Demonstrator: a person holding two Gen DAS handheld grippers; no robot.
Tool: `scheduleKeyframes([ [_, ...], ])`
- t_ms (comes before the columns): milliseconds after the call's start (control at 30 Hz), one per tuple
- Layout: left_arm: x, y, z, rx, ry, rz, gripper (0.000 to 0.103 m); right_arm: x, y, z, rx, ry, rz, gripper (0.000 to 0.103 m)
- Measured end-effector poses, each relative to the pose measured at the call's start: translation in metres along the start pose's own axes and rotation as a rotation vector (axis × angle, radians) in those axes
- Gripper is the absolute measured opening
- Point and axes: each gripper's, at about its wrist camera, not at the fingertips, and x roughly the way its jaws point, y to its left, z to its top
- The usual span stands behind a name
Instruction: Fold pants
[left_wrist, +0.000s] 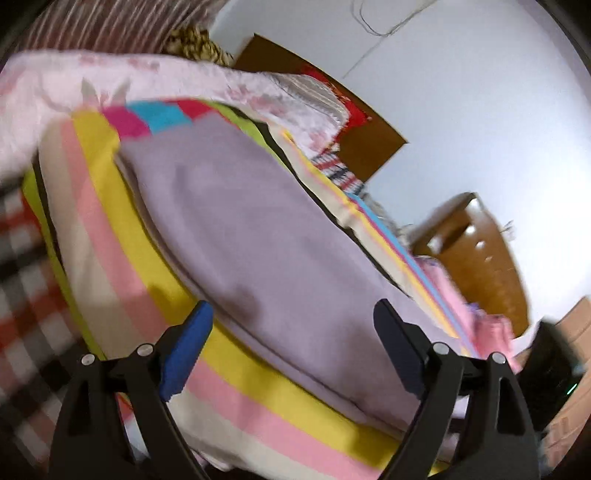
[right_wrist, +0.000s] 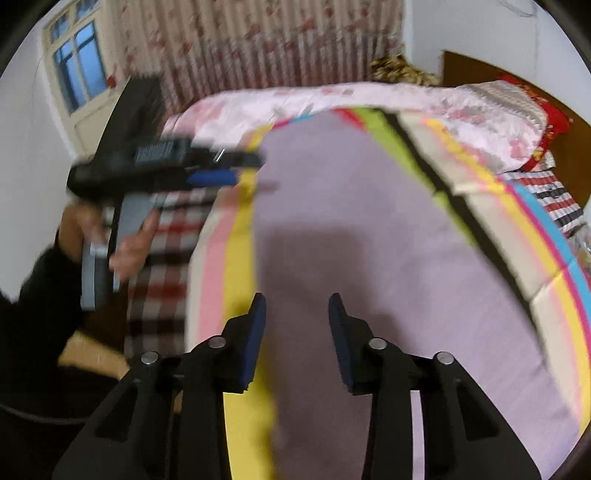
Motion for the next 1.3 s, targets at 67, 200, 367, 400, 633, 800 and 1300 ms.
scheduleKeyframes([
  [67, -0.002, 0.0, -0.009, -0.011, 0.018, -0.014, 0.088, 0.007, 0.009, -0.005, -0.024, 0.016, -0.013, 0.027],
  [200, -0.013, -0.001, -0.027, -0.002, 0.042, -0.015, 0.089, 0.015, 0.008, -0.004, -0.011, 0.007, -0.033, 0.022],
  [367, -0.019, -0.005, -0.044, 0.028, 0.072, -0.014, 0.089, 0.02, 0.0, -0.009, 0.03, 0.012, -0.039, 0.012],
  [400, -0.019, -0.005, -0.046, 0.03, 0.078, -0.023, 0.089, 0.021, -0.002, -0.008, 0.029, 0.011, -0.053, 0.006],
  [633, -0.011, -0.026, -0.053, 0.024, 0.123, -0.162, 0.09, 0.001, -0.012, -0.007, 0.111, -0.081, -0.016, 0.001],
  [800, 0.01, -0.028, -0.05, -0.061, 0.188, -0.26, 0.088, -0.008, -0.02, -0.005, 0.148, -0.117, 0.013, 0.001],
  [1300, 0.052, -0.022, -0.02, -0.186, 0.256, -0.203, 0.065, -0.012, -0.016, -0.004, 0.139, -0.133, 0.006, 0.001],
])
